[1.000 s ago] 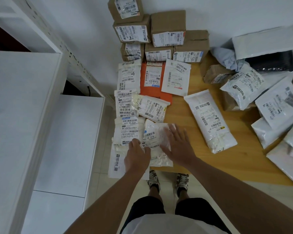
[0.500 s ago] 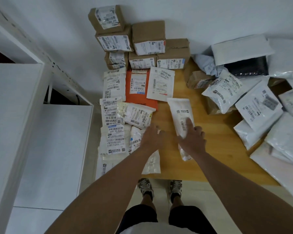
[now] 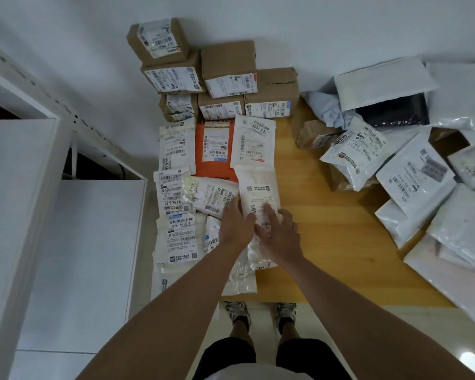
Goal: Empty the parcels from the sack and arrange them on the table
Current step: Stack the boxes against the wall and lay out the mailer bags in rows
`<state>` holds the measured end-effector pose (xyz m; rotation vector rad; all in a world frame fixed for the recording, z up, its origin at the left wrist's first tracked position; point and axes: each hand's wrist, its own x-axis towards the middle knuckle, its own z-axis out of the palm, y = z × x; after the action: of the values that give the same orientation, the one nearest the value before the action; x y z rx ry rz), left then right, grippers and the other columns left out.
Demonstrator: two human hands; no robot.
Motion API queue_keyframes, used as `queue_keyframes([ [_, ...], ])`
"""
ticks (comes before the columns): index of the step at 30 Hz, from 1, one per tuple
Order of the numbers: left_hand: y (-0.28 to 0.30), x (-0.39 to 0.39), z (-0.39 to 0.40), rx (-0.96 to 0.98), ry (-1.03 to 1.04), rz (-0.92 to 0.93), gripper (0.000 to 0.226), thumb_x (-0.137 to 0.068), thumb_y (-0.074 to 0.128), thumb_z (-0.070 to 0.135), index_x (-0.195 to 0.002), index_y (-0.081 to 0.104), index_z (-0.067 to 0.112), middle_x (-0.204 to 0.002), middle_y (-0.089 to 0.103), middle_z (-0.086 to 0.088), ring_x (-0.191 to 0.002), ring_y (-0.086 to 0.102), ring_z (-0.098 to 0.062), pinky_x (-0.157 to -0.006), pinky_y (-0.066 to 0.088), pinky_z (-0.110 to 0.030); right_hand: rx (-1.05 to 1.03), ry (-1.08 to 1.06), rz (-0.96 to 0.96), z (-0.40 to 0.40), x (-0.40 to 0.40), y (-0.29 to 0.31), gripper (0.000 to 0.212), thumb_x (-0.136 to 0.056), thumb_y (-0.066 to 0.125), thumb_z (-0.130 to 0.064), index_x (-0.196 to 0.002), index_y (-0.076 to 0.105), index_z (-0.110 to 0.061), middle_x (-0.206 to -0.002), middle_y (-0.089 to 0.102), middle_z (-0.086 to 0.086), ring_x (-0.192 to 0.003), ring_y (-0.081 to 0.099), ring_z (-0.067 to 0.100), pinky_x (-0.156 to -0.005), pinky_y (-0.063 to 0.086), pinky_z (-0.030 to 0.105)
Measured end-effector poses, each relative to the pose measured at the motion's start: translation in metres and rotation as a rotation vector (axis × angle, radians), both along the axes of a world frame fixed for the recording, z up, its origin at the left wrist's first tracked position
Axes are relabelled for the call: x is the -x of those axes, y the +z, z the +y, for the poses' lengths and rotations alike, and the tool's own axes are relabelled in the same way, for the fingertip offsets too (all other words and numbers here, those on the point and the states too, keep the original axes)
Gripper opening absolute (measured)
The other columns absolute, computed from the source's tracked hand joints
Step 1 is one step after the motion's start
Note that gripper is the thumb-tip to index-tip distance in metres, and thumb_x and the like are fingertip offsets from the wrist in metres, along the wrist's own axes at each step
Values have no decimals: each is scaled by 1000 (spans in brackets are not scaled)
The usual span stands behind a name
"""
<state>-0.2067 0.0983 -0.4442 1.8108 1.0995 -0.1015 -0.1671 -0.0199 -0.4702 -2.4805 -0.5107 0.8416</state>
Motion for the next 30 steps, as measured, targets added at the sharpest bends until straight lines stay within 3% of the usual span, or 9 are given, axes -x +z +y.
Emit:
queue_keyframes([
  [4,0,5,1,-177,-97,79,59,-93,55,22,-147,30,28,-138,36,-7,-125,43,-25,-94,49,-44,45,44,-34,3,2,-1,80,-81,22,-81,-152,20,-44,-153,16,5,-134,30,36,-105,36,50],
  [7,0,4,-1,-287,-248,113,49,-97,49,27,-145,38,33,-140,33,-5,-128,39,-24,-98,46,-42,80,71,-49,5,2,-1,76,-83,22,-77,-152,18,-43,-154,15,6,-136,29,36,-105,36,50],
  [10,-1,3,0,-310,-290,158,45,-97,47,29,-142,44,29,-140,33,-5,-126,40,-24,-101,44,-43,102,79,-64,8,3,-1,88,-71,6,-79,-152,17,-44,-154,16,6,-136,29,34,-104,36,51],
  [16,-3,6,5,-293,-255,99,51,-94,50,28,-144,42,29,-140,31,-6,-127,37,-27,-106,39,-44,105,51,-107,5,8,2,93,-72,4,-80,-155,12,-39,-158,15,6,-140,25,33,-108,31,51],
  [19,-2,6,6,-272,-234,87,52,-94,50,27,-145,40,30,-142,29,-6,-130,35,-27,-108,37,-43,90,23,-82,3,5,3,89,-79,17,-81,-155,10,-35,-159,14,7,-142,22,33,-110,30,54],
  [22,-2,8,8,-265,-218,74,52,-94,51,27,-145,41,26,-141,29,-8,-130,35,-28,-107,37,-41,76,3,-60,-1,2,3,78,-92,40,-65,-155,10,-32,-159,12,7,-144,18,33,-112,27,54],
  [27,1,10,12,-287,-217,63,52,-94,52,28,-144,40,25,-140,31,-9,-127,39,-29,-106,39,-42,80,5,-71,-6,-2,9,77,-94,43,-61,-155,11,-27,-159,13,8,-144,19,33,-112,26,54],
  [30,8,3,11,-304,-221,64,51,-94,51,28,-144,39,27,-141,30,-8,-126,40,-28,-104,40,-43,81,75,-202,-13,-11,23,72,-95,42,-58,-153,19,-22,-156,21,8,-141,24,31,-109,28,50],
])
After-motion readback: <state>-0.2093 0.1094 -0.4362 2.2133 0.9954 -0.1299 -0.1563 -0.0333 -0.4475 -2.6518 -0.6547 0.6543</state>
